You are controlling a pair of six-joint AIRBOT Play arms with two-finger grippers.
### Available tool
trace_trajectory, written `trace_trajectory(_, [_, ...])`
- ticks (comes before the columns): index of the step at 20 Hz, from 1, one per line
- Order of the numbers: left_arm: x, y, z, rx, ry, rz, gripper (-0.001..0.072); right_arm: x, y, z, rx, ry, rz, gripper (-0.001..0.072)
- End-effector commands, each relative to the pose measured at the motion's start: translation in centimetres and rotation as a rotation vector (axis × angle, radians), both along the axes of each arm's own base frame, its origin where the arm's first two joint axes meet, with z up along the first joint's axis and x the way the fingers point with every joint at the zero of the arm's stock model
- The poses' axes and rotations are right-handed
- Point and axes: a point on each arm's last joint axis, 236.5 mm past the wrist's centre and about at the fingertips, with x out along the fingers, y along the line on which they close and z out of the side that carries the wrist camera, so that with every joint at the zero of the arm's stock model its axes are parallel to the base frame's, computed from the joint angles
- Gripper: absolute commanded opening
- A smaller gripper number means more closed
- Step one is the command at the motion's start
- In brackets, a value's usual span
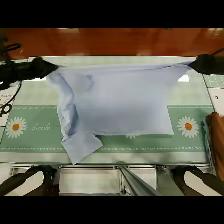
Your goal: Fold the shirts.
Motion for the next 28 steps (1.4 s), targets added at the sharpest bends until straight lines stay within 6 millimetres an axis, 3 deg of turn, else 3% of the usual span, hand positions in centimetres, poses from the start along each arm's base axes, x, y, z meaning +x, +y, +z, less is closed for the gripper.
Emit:
trace_trajectory(1, [8.1, 0.2, -5.6, 0.026, 0.033, 0.003, 0.0021, 6.1, -0.8, -7.2, 0.057, 0.079, -0.012, 0.0028])
trace_trajectory(4, [12.3, -0.2, -7.3, 0.015, 0.043, -0.055, 0.0021, 10.1, -1.2, -9.6, 0.096, 0.093, -0.019, 0.0028])
trace_trajectory(9, [17.4, 0.6, -7.6, 0.028, -0.028, -0.036, 0.0021, 14.8, -2.1, -10.7, 0.128, 0.049, -0.059, 0.0029])
trace_trajectory(12, [18.1, -0.1, -8.7, 0.031, -0.023, -0.048, 0.0021, 15.6, -2.5, -11.6, 0.129, 0.041, -0.076, 0.0029])
trace_trajectory(16, [17.1, -1.4, -10.5, 0.018, 0.029, -0.099, 0.0031, 15.5, -1.9, -13.1, 0.164, 0.077, -0.072, 0.0044])
trace_trajectory(17, [16.9, -1.6, -10.5, 0.008, 0.042, -0.104, 0.0115, 15.4, -1.7, -13.1, 0.180, 0.080, -0.072, 0.0179])
trace_trajectory(18, [16.6, -1.6, -10.4, -0.026, 0.076, -0.086, 0.0257, 15.5, -1.4, -12.8, 0.195, 0.077, -0.073, 0.0368])
trace_trajectory(19, [16.1, -1.5, -10.3, -0.067, 0.125, -0.073, 0.0282, 15.4, -1.2, -12.3, 0.220, 0.079, -0.068, 0.0415])
trace_trajectory(21, [13.8, -0.9, -10.0, -0.101, 0.215, -0.132, 0.0282, 14.5, -1.6, -10.6, 0.263, 0.107, -0.034, 0.0415])
trace_trajectory(22, [11.9, 0.3, -10.0, -0.091, 0.287, -0.167, 0.0282, 13.7, -2.2, -9.0, 0.287, 0.120, -0.016, 0.0415])
trace_trajectory(26, [2.1, 7.7, -11.4, 0.041, 0.723, -0.177, 0.0282, 8.8, -7.0, -4.4, 0.329, 0.196, -0.044, 0.0413])
trace_trajectory(28, [-0.7, 10.9, -10.4, 0.193, 0.793, -0.121, 0.0282, 6.0, -8.4, -3.3, 0.325, 0.244, -0.045, 0.0413])
